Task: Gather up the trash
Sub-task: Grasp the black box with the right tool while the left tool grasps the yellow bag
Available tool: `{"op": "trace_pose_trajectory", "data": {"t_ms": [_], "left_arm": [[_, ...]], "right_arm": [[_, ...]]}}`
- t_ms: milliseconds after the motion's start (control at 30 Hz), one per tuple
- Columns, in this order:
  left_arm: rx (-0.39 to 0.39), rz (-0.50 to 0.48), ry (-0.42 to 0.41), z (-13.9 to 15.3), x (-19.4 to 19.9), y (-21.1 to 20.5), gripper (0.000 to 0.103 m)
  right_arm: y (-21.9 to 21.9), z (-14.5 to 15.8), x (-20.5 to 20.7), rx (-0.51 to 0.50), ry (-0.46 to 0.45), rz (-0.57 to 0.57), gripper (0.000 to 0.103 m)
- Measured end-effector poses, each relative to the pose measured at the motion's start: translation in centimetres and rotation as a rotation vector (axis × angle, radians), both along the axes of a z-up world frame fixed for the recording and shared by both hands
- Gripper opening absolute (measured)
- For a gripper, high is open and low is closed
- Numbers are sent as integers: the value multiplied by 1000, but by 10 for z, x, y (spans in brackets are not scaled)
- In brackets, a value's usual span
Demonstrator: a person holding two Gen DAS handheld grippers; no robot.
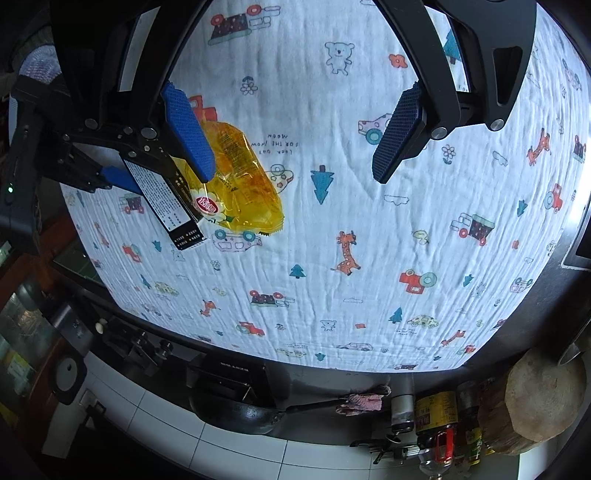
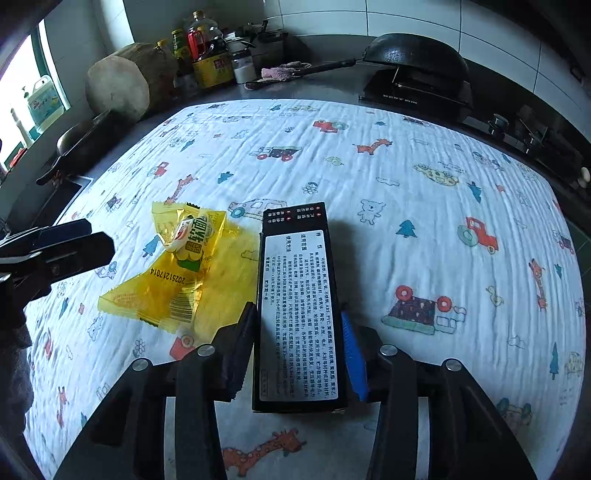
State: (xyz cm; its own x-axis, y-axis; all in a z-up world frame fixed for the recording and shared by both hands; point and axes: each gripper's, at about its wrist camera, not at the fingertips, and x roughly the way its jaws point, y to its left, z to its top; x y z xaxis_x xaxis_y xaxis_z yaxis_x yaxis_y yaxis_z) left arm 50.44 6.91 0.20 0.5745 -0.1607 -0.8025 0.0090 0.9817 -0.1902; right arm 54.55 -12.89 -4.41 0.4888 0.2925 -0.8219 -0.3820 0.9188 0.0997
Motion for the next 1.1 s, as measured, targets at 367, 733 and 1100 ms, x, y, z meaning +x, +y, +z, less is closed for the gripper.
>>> {"op": "trace_pose_trajectory", "data": {"t_ms": [367, 733, 1100], "left_arm": [[11, -45, 41, -17, 36, -40, 91], [41, -64, 49, -19, 42, -63, 91], [62, 4, 94, -35, 53, -53, 91]], "right_arm": [[-48, 10, -44, 15, -11, -34, 43], [-64, 8, -62, 18, -6, -54, 43], [-68, 20, -73, 36, -23, -45, 43]]}}
